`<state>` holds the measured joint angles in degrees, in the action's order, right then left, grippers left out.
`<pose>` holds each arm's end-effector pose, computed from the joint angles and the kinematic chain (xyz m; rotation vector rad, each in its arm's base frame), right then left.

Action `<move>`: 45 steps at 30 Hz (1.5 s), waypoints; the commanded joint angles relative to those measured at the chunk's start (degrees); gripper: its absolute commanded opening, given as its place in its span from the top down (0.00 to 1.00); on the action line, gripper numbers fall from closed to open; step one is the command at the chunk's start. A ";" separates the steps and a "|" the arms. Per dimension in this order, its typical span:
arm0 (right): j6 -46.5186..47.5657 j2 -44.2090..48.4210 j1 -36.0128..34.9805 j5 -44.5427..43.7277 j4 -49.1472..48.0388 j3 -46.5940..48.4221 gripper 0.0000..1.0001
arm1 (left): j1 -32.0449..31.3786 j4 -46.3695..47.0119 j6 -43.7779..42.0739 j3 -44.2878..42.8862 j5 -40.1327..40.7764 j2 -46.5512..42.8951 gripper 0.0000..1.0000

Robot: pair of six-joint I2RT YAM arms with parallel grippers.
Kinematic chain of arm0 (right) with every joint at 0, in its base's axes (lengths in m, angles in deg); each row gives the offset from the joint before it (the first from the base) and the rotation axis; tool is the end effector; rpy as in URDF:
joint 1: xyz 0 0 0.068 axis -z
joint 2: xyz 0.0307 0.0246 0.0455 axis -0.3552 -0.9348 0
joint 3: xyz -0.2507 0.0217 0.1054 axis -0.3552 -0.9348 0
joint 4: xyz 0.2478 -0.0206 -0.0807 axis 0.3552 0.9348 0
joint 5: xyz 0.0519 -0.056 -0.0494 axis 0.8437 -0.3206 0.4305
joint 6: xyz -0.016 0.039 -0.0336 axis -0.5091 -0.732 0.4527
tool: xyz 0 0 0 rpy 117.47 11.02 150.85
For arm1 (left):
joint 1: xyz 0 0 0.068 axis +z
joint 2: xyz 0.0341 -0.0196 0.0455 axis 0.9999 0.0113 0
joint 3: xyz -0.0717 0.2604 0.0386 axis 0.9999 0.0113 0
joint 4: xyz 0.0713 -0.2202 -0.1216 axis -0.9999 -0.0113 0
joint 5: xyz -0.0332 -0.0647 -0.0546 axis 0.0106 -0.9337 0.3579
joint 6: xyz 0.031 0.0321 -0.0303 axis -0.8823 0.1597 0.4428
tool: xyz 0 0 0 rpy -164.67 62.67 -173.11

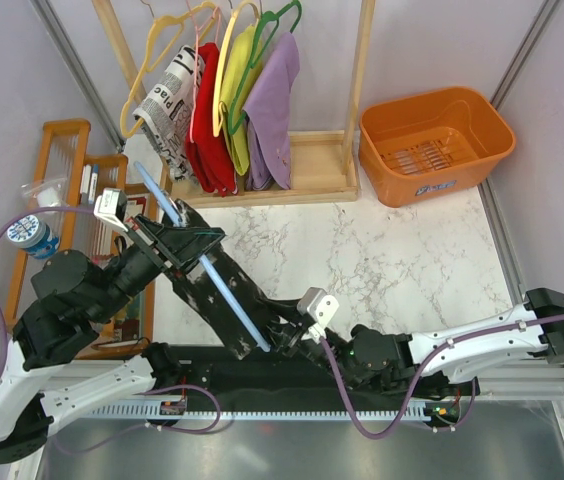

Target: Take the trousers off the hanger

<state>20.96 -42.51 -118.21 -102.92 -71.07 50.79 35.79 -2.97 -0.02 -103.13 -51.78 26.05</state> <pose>-0.0090 0.2585 0.3350 -0.5799 1.3144 0.8577 0.0518 -0.0598 0.4608 -0.4693 1.6636 -1.6232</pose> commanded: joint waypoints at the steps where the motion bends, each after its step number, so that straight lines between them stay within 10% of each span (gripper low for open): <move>1: 0.80 -0.93 0.37 -4.00 -9.61 0.89 0.64 | -0.23 8.51 4.42 -0.29 -3.94 -1.58 0.98; 10: 0.37 -0.76 0.64 -5.58 -7.34 3.53 1.00 | -0.23 8.51 5.13 1.65 -3.32 -3.26 0.98; 45: -4.82 5.22 1.25 -9.53 18.42 26.55 1.00 | -0.23 -9.06 0.91 13.60 10.56 -15.03 0.98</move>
<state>15.39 -41.04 -117.53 -110.13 -44.45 70.57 35.86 -7.72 2.45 -90.61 -44.13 12.39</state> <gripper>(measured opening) 0.050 0.109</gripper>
